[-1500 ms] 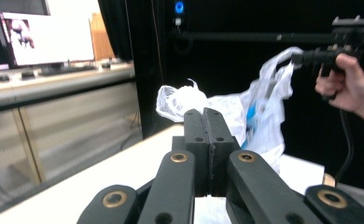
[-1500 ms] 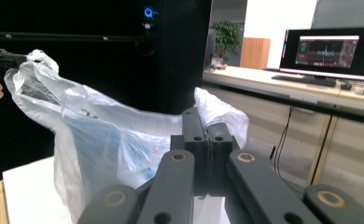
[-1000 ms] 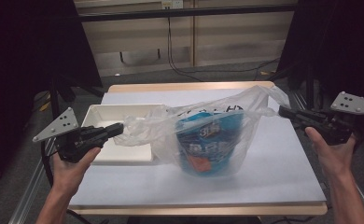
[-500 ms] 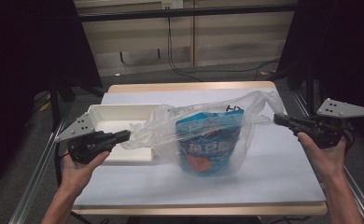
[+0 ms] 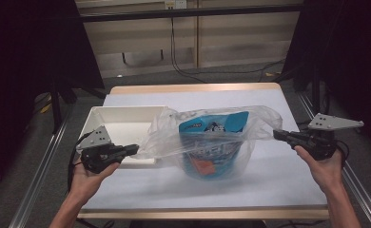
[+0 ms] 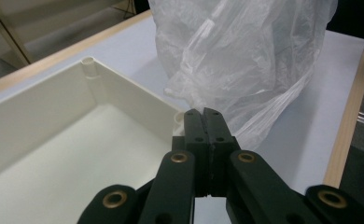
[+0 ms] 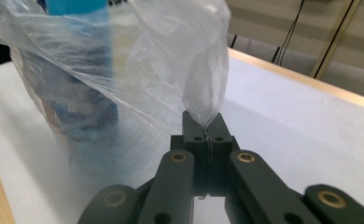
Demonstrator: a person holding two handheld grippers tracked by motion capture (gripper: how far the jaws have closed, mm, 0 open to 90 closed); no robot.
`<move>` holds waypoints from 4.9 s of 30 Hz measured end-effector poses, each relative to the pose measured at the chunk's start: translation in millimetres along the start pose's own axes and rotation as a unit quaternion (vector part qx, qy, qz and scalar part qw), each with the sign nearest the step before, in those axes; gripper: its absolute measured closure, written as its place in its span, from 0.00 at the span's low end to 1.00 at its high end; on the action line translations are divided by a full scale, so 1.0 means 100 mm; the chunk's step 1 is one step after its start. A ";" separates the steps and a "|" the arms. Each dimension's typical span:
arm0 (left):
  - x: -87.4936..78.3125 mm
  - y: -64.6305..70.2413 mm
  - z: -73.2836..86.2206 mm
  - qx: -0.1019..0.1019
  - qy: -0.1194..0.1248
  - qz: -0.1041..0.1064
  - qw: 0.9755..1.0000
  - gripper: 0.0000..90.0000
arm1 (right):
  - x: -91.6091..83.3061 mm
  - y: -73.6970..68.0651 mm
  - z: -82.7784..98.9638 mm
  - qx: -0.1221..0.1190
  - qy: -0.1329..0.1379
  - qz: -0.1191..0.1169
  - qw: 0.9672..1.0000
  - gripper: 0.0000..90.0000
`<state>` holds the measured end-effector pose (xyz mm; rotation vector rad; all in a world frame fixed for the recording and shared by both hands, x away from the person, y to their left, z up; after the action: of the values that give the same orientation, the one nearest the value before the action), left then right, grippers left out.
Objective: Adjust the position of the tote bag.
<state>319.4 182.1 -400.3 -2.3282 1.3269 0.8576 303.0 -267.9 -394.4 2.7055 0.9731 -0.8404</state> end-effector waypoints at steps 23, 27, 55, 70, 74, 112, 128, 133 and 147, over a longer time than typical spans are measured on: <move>0.19 0.16 0.07 0.001 0.001 0.026 1.000 1.00 | 0.07 0.03 -0.01 0.005 0.013 0.018 1.000 1.00; 0.19 0.15 0.06 0.001 0.001 0.025 1.000 1.00 | 0.07 0.13 -0.08 0.006 0.009 0.032 0.999 1.00; 0.45 0.29 0.77 -0.022 -0.083 0.030 0.996 1.00 | 0.26 -0.14 0.84 0.012 -0.077 -0.006 0.997 1.00; 0.57 0.41 0.92 -0.016 -0.114 0.047 0.992 1.00 | 0.30 -0.09 1.24 0.033 -0.118 0.000 0.992 1.00; 0.64 0.41 0.99 -0.013 -0.135 0.043 0.990 1.00 | 0.35 -0.11 1.30 0.025 -0.137 0.000 0.990 1.00; 0.38 0.47 0.70 -0.022 -0.031 0.058 0.998 0.63 | 0.17 -0.40 0.93 0.008 -0.030 -0.015 0.999 0.44; 0.44 0.32 0.31 -0.015 0.005 0.044 0.999 0.50 | 0.33 -0.38 0.48 -0.012 -0.004 -0.033 0.999 0.47; 0.65 0.29 0.19 -0.002 -0.002 0.035 0.999 0.60 | 0.48 -0.32 0.37 -0.012 -0.008 -0.035 0.999 0.55; 0.85 0.32 0.44 -0.020 -0.059 0.060 0.996 1.00 | 0.58 -0.09 0.44 0.025 -0.024 -0.018 0.999 1.00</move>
<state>309.7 134.0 -488.1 -2.2075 1.4230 1.0512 313.8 -242.8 -463.1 2.7038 1.0062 -0.9433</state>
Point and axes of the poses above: each handheld gripper's, and its own axes: x roughly forward along the jaws, z roughly out of its underside, y roughly to its right, the point moved 8 cm from there along x, roughly forward along the jaws, and after that the axes turned 8 degrees about -y, right-handed, at the moved point
